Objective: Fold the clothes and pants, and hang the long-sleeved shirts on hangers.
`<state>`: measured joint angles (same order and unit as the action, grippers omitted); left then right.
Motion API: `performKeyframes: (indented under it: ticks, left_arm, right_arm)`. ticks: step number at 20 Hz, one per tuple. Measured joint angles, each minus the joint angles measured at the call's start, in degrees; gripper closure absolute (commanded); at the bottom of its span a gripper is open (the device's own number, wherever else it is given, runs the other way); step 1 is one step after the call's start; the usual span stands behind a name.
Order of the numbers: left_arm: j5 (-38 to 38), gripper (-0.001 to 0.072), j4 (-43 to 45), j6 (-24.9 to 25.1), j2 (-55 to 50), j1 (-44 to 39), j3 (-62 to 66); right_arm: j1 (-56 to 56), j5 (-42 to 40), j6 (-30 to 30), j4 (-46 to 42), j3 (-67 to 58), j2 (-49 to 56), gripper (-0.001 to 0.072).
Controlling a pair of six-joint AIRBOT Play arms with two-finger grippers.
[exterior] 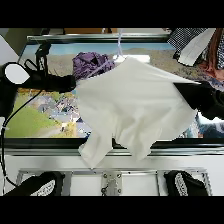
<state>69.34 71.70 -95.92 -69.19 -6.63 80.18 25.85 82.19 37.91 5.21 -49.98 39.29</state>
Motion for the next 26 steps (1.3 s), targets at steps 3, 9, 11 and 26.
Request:
performKeyframes:
  ticks: [3, 9, 11, 26]
  left_arm:
    - [1.8, 0.0685, 0.1, 0.0, -1.8, 1.8, 3.5]
    - [1.6, 0.0685, 2.4, 0.0, -1.8, 1.0, 5.7]
    - [0.9, 0.0684, 6.4, 0.1, -1.0, -1.2, 7.4]
    - [8.7, 0.0685, 11.3, 1.6, -0.2, -21.3, 34.6]
  right_arm:
    - [0.0, 0.3, 0.3, -1.0, 0.0, 0.0, 0.0701]
    - [-0.1, 0.9, 0.7, -0.5, 0.0, 0.0, 0.0701]
    - [-0.7, 1.0, 1.0, -0.7, 0.0, 0.0, 0.0701]
    - [-22.0, -20.0, -2.8, -2.9, 0.0, 0.0, 0.0701]
